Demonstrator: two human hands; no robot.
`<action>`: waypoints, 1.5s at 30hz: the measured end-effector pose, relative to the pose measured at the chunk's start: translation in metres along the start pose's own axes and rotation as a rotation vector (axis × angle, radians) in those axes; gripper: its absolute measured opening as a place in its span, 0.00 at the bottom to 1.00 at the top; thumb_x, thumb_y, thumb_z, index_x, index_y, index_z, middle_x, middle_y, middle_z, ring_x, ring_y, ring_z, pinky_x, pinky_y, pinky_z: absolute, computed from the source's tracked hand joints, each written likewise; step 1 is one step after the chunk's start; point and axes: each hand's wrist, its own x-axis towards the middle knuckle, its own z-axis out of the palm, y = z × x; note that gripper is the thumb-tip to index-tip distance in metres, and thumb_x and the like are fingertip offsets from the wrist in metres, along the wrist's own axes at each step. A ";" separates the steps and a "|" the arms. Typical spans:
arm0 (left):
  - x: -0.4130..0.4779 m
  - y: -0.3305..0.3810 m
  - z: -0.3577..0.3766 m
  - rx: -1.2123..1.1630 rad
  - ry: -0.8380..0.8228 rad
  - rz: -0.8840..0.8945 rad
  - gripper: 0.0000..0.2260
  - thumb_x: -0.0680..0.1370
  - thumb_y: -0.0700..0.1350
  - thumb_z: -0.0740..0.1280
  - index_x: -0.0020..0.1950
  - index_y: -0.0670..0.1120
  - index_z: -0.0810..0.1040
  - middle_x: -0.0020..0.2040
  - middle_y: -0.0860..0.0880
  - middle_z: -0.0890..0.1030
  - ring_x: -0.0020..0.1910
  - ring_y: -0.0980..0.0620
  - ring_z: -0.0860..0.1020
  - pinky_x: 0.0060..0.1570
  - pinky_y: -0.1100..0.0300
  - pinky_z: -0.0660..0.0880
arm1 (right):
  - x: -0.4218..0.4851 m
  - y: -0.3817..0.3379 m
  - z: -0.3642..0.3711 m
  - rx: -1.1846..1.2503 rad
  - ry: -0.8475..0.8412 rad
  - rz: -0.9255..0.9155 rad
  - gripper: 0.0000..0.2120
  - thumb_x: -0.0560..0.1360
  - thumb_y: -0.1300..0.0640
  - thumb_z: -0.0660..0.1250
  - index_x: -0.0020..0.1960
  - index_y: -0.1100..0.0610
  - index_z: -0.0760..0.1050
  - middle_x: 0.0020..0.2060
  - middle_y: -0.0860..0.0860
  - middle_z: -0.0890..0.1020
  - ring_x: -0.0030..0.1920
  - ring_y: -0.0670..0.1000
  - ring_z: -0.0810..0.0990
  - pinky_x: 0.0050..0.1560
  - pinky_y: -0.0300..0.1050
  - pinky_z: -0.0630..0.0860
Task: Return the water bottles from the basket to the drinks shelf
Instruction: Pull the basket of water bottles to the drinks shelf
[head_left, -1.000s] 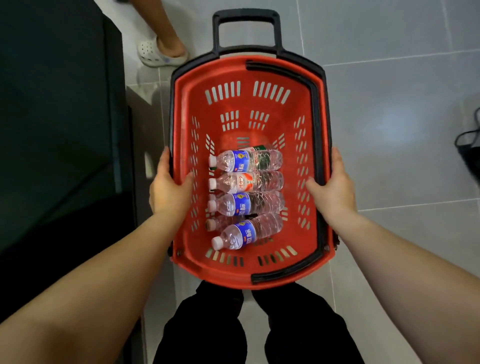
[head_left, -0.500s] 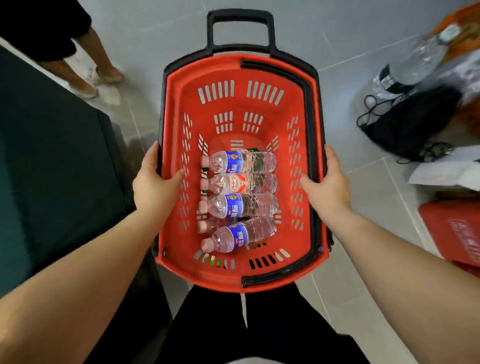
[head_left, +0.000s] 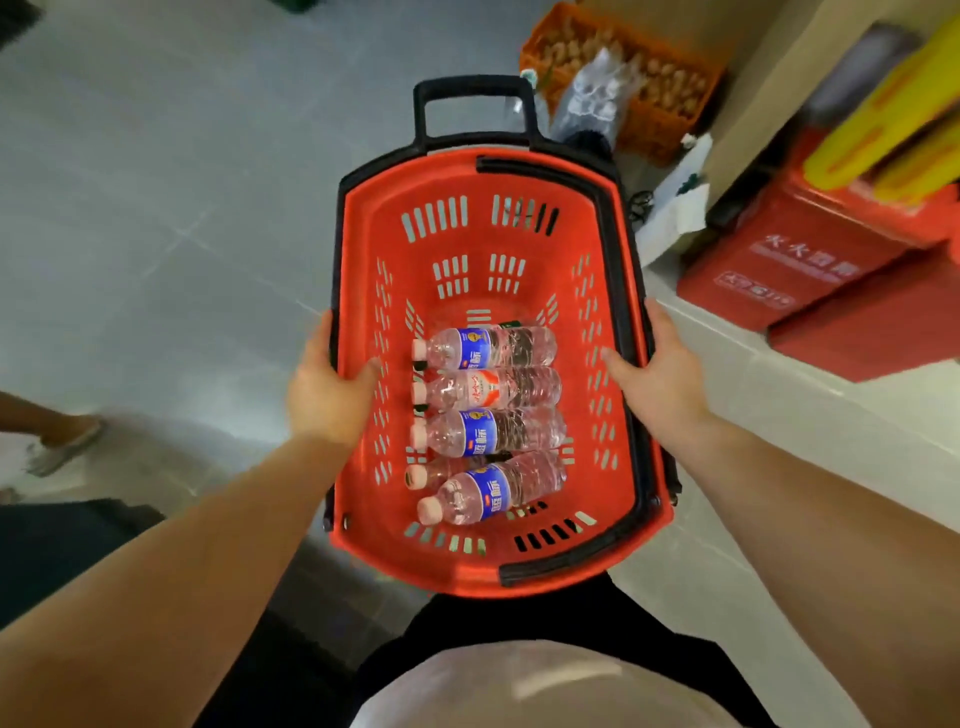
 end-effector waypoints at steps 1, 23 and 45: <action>0.001 0.008 0.008 0.008 -0.026 0.041 0.33 0.73 0.49 0.71 0.75 0.56 0.62 0.64 0.48 0.78 0.58 0.46 0.80 0.60 0.46 0.76 | -0.004 0.008 -0.009 0.017 0.028 0.020 0.33 0.73 0.51 0.69 0.74 0.47 0.59 0.51 0.44 0.77 0.47 0.43 0.76 0.50 0.37 0.70; -0.206 0.296 0.402 0.207 -0.583 0.648 0.31 0.73 0.44 0.72 0.74 0.49 0.67 0.67 0.46 0.76 0.62 0.49 0.76 0.53 0.66 0.65 | -0.116 0.306 -0.342 0.355 0.766 0.554 0.31 0.67 0.45 0.71 0.68 0.44 0.65 0.38 0.32 0.75 0.33 0.25 0.75 0.24 0.21 0.65; -0.441 0.581 0.847 0.300 -1.058 1.056 0.32 0.70 0.45 0.73 0.72 0.52 0.69 0.58 0.48 0.81 0.48 0.51 0.80 0.47 0.59 0.73 | -0.077 0.553 -0.649 0.425 1.292 1.016 0.19 0.68 0.51 0.71 0.54 0.50 0.66 0.36 0.44 0.77 0.34 0.44 0.79 0.29 0.38 0.71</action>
